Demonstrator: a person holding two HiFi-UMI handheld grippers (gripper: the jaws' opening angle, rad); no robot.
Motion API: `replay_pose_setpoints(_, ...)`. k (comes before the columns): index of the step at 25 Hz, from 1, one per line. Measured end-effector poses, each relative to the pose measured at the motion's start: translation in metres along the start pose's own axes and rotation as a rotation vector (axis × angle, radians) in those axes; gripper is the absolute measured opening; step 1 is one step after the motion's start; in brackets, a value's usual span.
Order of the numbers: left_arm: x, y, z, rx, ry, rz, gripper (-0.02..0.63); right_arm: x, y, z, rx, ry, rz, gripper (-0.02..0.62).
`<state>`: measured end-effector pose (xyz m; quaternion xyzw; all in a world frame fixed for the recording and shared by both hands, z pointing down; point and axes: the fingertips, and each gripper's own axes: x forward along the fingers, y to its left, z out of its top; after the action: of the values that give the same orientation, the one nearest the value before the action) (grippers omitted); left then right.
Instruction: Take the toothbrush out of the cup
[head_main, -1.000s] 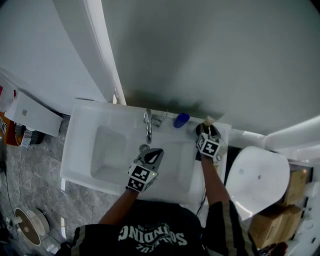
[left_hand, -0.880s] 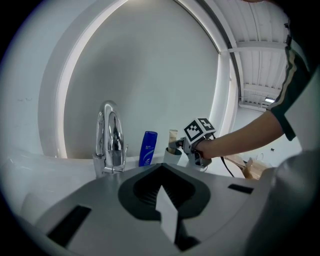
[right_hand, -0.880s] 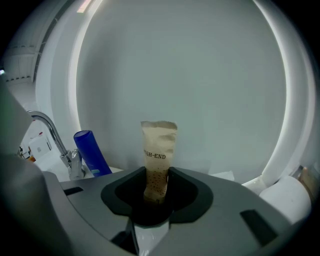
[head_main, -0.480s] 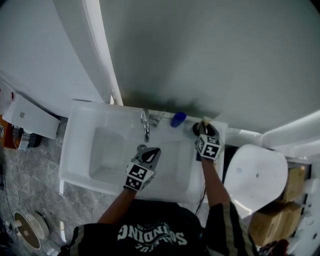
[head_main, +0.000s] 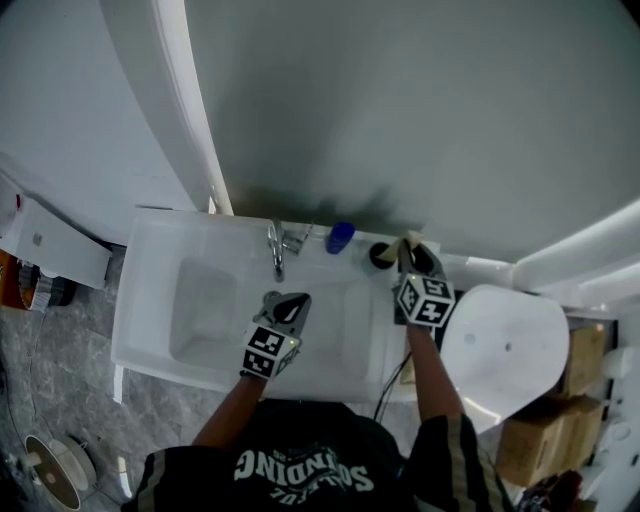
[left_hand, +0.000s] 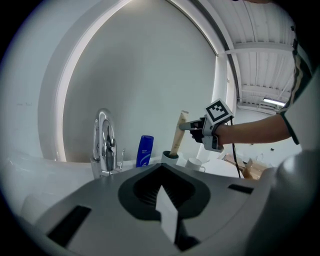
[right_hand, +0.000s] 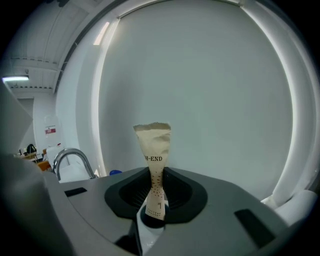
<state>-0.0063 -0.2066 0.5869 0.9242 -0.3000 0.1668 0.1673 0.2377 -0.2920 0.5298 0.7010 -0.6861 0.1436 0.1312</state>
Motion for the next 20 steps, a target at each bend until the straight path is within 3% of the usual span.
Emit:
replay_pose_setpoints(9, 0.012, -0.011, 0.010, 0.011, -0.007, -0.034, -0.002, -0.061, -0.003, 0.029, 0.025, -0.053, 0.042, 0.063)
replay_pose_setpoints(15, 0.024, -0.025, 0.012, 0.025, 0.006, -0.070, -0.003, -0.091, -0.015, 0.007, 0.037, 0.000, 0.063, 0.063)
replay_pose_setpoints(20, 0.032, -0.036, 0.009, 0.027, 0.017, -0.098, -0.002, -0.105, -0.026, -0.040, 0.046, 0.105, 0.071, 0.061)
